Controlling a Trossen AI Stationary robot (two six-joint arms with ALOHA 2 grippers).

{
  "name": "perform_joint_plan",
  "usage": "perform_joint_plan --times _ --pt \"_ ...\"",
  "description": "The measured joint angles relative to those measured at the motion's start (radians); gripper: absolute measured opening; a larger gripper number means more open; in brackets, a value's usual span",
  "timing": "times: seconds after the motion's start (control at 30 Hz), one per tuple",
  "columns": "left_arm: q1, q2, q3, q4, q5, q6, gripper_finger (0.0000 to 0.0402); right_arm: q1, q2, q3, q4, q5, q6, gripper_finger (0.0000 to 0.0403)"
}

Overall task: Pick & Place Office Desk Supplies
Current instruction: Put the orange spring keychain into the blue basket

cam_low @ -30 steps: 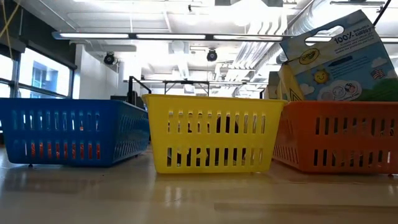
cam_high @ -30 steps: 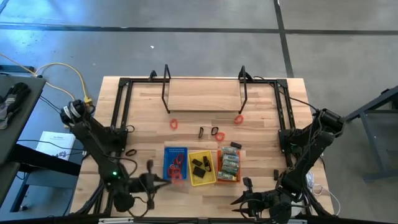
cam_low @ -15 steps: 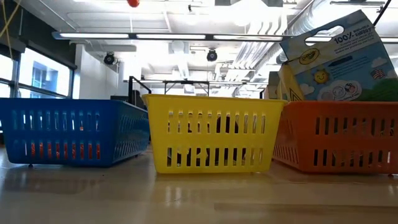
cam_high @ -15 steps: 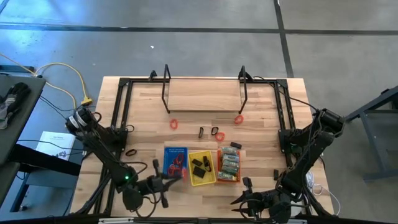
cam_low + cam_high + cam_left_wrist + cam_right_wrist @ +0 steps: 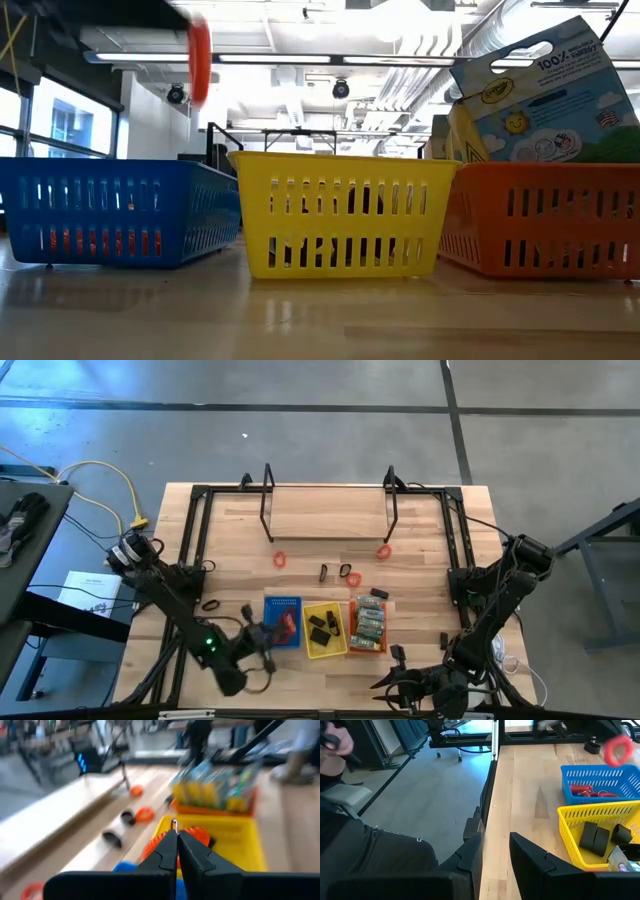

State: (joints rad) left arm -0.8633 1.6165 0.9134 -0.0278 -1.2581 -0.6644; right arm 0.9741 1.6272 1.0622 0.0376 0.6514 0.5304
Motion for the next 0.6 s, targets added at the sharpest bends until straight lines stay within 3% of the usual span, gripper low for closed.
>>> perform_joint_plan --times 0.17,0.27,0.43,0.6 --pt "0.065 -0.005 0.0 -0.26 0.1 -0.257 0.0002 0.0 0.0 0.0 0.002 0.0 0.0 0.0085" --pt "0.097 -0.019 0.0 -0.386 0.223 -0.386 0.0002 0.0 0.0 0.0 0.0 0.0 -0.002 0.0085" --pt "0.156 -0.034 0.0 -0.452 0.437 -0.385 0.0008 0.0 0.0 0.0 -0.004 0.0 -0.003 0.0085" --pt "0.19 -0.034 0.0 -0.451 0.479 -0.369 0.0026 0.0 0.0 0.0 -0.004 0.0 -0.003 0.0085"
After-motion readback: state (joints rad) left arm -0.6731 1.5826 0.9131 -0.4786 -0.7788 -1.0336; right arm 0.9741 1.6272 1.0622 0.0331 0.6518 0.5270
